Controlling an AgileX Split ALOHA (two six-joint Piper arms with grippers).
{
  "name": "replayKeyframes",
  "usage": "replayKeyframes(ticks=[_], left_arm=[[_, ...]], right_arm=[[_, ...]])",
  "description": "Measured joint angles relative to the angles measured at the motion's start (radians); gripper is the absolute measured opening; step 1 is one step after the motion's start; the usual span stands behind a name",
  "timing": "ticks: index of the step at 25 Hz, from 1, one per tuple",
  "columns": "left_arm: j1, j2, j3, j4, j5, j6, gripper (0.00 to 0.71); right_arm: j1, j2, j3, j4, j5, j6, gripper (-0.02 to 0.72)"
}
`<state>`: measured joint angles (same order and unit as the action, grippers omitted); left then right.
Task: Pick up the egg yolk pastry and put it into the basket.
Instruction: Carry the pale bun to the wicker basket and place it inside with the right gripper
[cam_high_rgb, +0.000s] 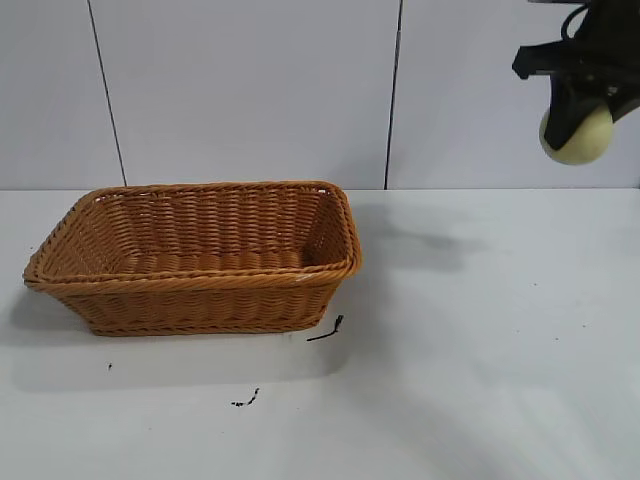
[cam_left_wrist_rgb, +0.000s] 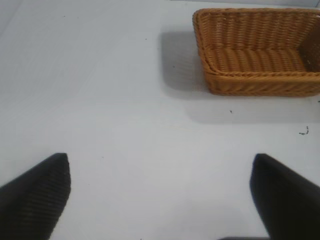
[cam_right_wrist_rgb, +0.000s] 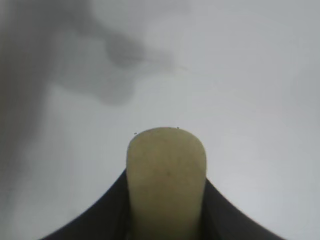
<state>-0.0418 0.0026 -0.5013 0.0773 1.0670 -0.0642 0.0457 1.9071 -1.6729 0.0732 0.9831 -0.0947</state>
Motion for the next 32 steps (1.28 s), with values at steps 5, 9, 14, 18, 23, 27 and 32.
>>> replayKeyframes(ticks=[5, 9, 14, 18, 23, 27, 32], left_arm=[[0.000, 0.000, 0.000, 0.000, 0.000, 0.000, 0.696], [0.000, 0.000, 0.000, 0.000, 0.000, 0.000, 0.696], [0.000, 0.000, 0.000, 0.000, 0.000, 0.000, 0.696], [0.000, 0.000, 0.000, 0.000, 0.000, 0.000, 0.696], [0.000, 0.000, 0.000, 0.000, 0.000, 0.000, 0.696], [0.000, 0.000, 0.000, 0.000, 0.000, 0.000, 0.696], [0.000, 0.000, 0.000, 0.000, 0.000, 0.000, 0.696]], right_arm=[[0.112, 0.122, -0.218, -0.001, 0.084, 0.000, 0.178], [0.238, 0.222, -0.388, 0.000, 0.139, 0.003, 0.178], [0.399, 0.292, -0.497, 0.001, 0.152, 0.011, 0.178], [0.505, 0.348, -0.510, 0.006, 0.114, 0.016, 0.178], [0.573, 0.437, -0.510, 0.004, -0.013, 0.030, 0.178], [0.577, 0.515, -0.510, -0.002, -0.075, 0.041, 0.178], [0.577, 0.582, -0.510, -0.002, -0.085, 0.045, 0.223]])
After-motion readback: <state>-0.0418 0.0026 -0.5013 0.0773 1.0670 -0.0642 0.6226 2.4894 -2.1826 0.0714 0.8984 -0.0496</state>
